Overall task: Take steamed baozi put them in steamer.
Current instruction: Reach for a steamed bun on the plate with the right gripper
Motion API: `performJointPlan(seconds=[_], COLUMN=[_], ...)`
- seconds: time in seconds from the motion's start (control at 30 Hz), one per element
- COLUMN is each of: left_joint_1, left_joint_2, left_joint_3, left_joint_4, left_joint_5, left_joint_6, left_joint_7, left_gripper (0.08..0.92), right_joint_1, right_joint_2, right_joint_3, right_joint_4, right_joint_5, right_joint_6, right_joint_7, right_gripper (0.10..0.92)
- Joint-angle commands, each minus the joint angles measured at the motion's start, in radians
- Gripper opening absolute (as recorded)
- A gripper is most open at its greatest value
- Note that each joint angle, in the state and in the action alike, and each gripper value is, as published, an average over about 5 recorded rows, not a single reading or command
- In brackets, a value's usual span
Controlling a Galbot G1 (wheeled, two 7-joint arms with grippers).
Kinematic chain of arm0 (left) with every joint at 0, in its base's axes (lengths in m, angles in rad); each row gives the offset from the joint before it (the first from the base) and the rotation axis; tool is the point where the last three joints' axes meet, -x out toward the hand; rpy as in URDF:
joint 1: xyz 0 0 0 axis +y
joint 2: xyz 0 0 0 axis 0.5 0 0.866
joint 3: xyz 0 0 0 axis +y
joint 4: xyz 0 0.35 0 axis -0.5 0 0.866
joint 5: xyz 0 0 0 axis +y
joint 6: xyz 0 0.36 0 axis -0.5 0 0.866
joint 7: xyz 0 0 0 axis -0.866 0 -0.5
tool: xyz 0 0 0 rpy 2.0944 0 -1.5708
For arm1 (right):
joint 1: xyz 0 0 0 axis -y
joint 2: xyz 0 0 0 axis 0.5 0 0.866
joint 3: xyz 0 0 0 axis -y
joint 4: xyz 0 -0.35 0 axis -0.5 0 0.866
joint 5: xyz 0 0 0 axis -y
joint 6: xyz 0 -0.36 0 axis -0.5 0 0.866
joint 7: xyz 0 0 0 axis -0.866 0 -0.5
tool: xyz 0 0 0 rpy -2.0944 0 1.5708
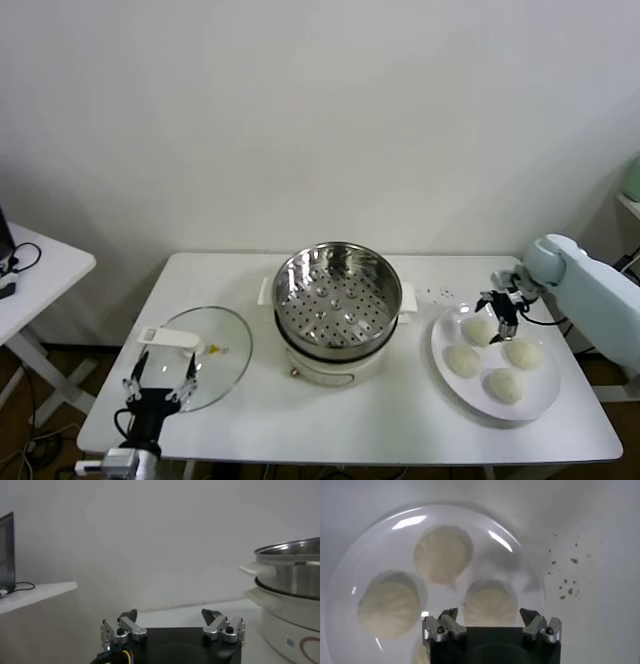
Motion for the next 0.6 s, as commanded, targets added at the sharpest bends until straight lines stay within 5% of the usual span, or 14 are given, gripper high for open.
performJointPlan(seconds=[0.03, 0.6], left_joint_1=[0.001, 0.003], left_joint_2=[0.001, -0.001], left_joint_3=[0.000, -0.002], left_joint_4=[0.003, 0.005], left_joint_5=[0.001, -0.001], left_joint_6=[0.001, -0.001], left_joint_7=[0.000, -0.001], left_gripper=[0.823, 0.823], right_joint_1=[-0.002, -0.027], right_joint_2=[0.036, 0.059], right_joint_3=[0.015, 0.050], right_joint_4=[-0.040, -0.064], right_joint_5=[-0.073, -0.109], right_joint_6=[0.016, 0.024], right_joint_7=[0.007, 0.005], right_gripper=[0.823, 0.823])
